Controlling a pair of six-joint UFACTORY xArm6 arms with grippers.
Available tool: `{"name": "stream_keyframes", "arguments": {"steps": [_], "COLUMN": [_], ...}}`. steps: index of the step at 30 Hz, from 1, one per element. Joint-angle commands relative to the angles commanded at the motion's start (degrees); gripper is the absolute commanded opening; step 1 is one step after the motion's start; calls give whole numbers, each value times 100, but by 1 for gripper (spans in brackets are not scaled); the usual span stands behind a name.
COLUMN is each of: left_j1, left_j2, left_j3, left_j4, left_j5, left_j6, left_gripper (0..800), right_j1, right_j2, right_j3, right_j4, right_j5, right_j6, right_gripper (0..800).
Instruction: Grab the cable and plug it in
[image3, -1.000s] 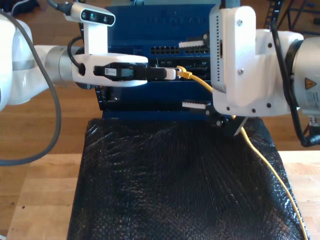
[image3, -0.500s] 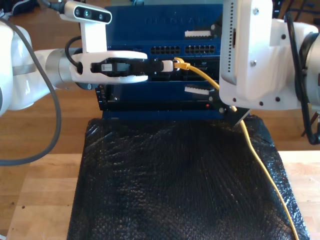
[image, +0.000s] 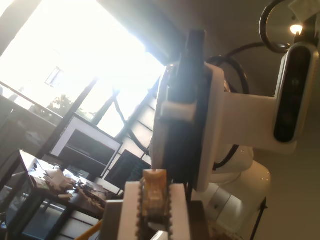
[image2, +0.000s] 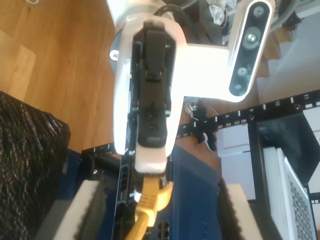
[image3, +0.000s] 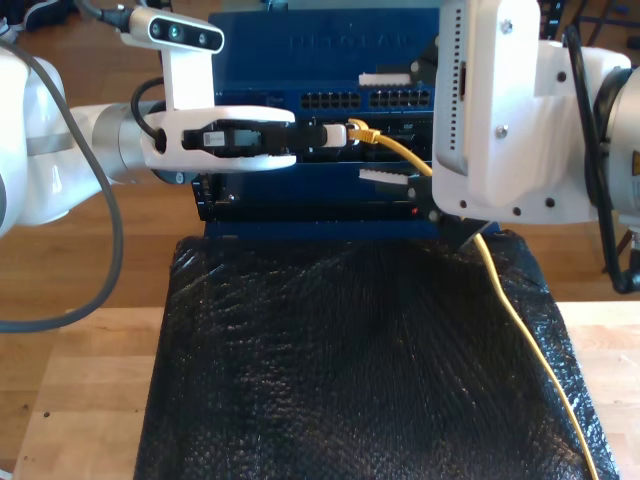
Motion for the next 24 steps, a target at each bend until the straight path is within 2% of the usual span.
{"name": "stream_keyframes", "arguments": {"steps": [8, 12, 18, 24], "left_j1": [0, 0, 0, 0], "left_j2": [0, 0, 0, 0], "left_j3": [-9, -18, -26, -18], "left_j4": [-9, -53, -193, -185], "left_j5": [9, 62, 158, 149], "left_j6": [0, 0, -9, -9], "left_gripper": [9, 15, 20, 21], "right_j1": [18, 18, 18, 18], "right_j2": [18, 18, 18, 18], "right_j3": [62, 88, 88, 88], "right_j4": [0, 0, 9, 9], "right_j5": [-176, -211, -220, -211], "right_j6": [0, 0, 9, 18], "right_gripper": [443, 433, 354, 350]}}
